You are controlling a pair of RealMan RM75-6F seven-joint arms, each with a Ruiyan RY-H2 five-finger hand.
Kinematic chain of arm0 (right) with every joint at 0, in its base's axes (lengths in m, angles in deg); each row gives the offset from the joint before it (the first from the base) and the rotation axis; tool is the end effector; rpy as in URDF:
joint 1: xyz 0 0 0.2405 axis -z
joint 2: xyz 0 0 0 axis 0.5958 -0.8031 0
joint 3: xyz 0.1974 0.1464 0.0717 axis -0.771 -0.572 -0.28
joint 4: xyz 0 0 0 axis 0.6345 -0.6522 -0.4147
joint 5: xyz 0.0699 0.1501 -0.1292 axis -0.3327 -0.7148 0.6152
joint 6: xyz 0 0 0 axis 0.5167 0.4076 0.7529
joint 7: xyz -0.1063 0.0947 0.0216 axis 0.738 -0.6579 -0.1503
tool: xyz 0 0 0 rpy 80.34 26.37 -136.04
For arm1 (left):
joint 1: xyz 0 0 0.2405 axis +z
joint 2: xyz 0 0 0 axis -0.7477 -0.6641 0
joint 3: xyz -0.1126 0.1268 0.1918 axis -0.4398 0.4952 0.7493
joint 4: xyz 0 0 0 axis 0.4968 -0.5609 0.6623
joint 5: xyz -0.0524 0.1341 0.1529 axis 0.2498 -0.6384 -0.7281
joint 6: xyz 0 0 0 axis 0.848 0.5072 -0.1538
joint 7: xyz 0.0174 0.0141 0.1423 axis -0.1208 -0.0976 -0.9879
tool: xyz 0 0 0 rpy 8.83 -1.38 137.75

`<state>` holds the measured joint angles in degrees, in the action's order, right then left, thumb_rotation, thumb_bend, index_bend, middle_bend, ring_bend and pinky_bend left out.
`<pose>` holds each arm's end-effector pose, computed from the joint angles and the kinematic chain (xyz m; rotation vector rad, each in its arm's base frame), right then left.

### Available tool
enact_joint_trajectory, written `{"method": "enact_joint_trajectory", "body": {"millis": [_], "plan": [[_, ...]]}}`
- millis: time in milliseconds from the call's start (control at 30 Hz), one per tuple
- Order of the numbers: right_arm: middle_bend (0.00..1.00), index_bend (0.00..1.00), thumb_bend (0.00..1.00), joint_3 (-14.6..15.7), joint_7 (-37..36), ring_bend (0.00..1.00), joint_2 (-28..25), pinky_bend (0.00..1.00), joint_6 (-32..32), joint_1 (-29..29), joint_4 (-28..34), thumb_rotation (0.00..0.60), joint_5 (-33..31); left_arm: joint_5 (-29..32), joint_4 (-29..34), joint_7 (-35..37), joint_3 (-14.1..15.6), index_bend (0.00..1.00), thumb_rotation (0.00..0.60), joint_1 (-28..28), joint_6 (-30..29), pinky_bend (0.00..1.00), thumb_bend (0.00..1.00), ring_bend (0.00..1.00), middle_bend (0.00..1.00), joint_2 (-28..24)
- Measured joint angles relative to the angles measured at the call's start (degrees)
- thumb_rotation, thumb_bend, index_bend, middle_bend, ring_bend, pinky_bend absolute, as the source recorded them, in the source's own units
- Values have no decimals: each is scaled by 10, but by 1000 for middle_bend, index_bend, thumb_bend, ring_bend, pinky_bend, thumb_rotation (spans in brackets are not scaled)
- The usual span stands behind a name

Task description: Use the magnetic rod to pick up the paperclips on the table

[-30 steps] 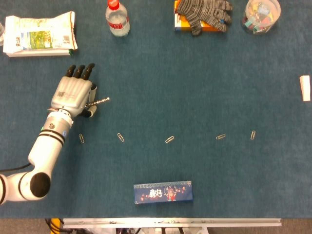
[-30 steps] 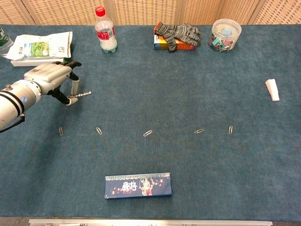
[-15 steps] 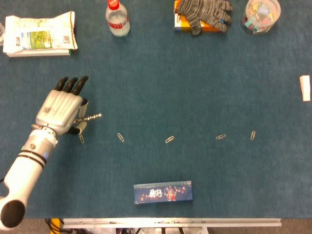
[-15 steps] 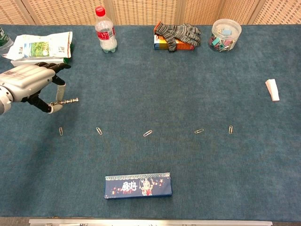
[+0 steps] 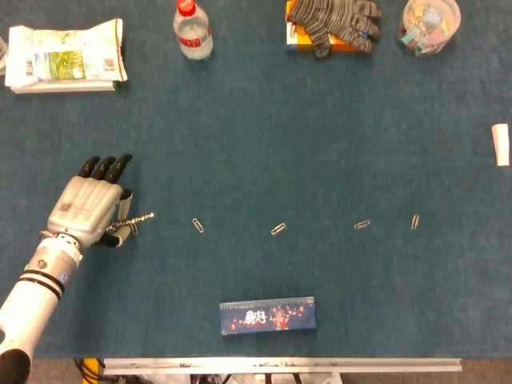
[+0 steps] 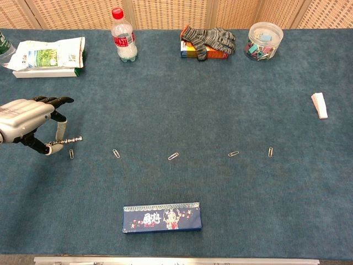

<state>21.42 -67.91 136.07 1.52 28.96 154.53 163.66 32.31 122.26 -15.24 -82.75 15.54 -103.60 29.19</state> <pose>-0.2921 -0.1996 0.1645 1.4412 -0.8647 0.9775 -0.2324 0.2319 0.0390 -1.8954 -1.0718 -0.4641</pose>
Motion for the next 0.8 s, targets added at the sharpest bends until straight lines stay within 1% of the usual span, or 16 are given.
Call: {"method": "enact_joint_trajectory", "body": {"millis": [133, 400, 800], "plan": [[240, 265, 39, 0, -1, 182, 0, 297, 0, 0, -1, 600, -1, -5, -9, -1, 8, 577, 600, 9, 2, 0, 322, 0, 0, 5], [240, 265, 38, 0, 1, 182, 1, 297, -3, -1, -1, 600, -2, -4, -21, -7, 14, 577, 600, 17, 9, 0, 322, 0, 0, 10], [240, 265, 39, -1, -2, 182, -1, 297, -1, 0, -1, 600, -4, 33, -63, -51, 14, 577, 600, 15, 20, 0, 322, 0, 0, 39]]}}
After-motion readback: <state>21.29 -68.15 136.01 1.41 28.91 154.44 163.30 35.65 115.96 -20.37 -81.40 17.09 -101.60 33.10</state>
